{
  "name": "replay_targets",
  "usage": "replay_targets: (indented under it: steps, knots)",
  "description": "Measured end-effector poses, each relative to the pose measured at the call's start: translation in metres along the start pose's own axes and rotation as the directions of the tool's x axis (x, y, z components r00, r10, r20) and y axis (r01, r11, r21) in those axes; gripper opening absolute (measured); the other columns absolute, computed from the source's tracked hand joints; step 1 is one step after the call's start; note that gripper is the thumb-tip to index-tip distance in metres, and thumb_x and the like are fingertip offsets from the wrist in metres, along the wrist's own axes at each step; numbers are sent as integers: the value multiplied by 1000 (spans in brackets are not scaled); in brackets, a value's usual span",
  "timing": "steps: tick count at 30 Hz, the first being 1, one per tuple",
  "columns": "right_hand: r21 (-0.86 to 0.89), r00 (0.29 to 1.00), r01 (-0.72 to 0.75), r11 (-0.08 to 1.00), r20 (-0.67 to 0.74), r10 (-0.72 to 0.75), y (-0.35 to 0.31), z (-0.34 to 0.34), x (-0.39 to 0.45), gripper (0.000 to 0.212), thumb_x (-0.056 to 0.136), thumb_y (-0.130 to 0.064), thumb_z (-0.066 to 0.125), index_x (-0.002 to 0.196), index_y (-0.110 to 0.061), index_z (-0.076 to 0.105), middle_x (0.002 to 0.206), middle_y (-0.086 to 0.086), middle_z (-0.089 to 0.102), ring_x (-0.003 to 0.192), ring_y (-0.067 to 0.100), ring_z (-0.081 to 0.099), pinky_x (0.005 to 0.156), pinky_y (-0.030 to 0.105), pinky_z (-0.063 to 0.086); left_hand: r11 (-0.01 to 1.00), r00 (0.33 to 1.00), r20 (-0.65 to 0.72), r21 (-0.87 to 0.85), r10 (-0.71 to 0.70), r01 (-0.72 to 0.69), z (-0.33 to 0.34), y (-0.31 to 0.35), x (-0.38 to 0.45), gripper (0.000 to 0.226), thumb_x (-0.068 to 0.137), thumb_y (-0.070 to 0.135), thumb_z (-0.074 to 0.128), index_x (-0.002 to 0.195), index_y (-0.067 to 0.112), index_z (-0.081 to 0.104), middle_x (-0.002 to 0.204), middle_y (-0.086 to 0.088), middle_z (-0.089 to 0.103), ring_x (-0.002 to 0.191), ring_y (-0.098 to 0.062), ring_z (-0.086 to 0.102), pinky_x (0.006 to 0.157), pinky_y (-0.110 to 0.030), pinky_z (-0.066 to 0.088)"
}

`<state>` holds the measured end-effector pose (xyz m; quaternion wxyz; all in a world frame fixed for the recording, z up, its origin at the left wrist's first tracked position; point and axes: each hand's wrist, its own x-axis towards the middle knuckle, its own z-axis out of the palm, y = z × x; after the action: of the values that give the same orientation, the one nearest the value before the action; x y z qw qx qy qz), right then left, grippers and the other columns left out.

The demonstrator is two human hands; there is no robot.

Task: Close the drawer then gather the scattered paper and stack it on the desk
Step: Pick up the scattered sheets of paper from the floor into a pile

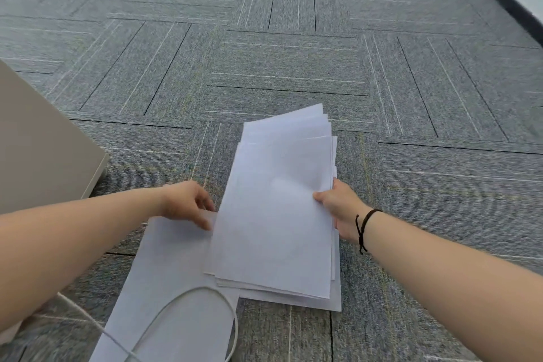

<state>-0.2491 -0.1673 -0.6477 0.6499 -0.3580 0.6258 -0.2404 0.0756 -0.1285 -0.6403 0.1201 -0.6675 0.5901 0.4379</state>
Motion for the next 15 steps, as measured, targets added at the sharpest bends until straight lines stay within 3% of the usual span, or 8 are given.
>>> replay_targets:
  steps: [2,5,8,11,15]
  knots:
    - [-17,999,2,1000,-37,-3,1,-5,1,31,94,8,46,97,-20,60,95,5,68,85,29,65,87,51,55,995,1000,-15,103,9,-7,-2,0,-1,15,67,28,75,80,33,72,80,10,71,73,-9,64,66,-22,52]
    - [-57,997,21,998,-78,-25,1,-10,2,32,93,8,47,96,-21,61,100,8,68,89,32,66,87,52,55,990,995,-99,137,34,-21,-5,6,-1,11,81,20,66,81,31,68,73,15,66,67,-3,60,55,-10,43]
    - [-110,987,66,992,-138,-81,-2,-20,2,36,91,7,47,103,-22,63,97,1,69,86,25,66,77,39,57,989,979,-186,131,87,-63,-14,12,1,13,85,20,67,84,32,67,84,10,70,81,-9,64,70,-17,45]
    - [-165,958,101,981,-249,-140,-6,-38,4,45,85,3,48,119,-20,65,111,5,71,98,30,67,87,47,58,991,974,-188,64,126,-116,-26,18,1,10,87,19,68,88,29,69,84,10,70,80,-7,62,68,-12,44]
    - [-168,924,84,982,-357,-140,-9,-64,7,41,84,-5,51,118,-25,64,110,4,70,98,32,67,87,51,57,979,970,-189,-110,150,-173,-34,24,2,10,85,21,74,82,31,73,72,18,71,67,2,63,68,-15,48]
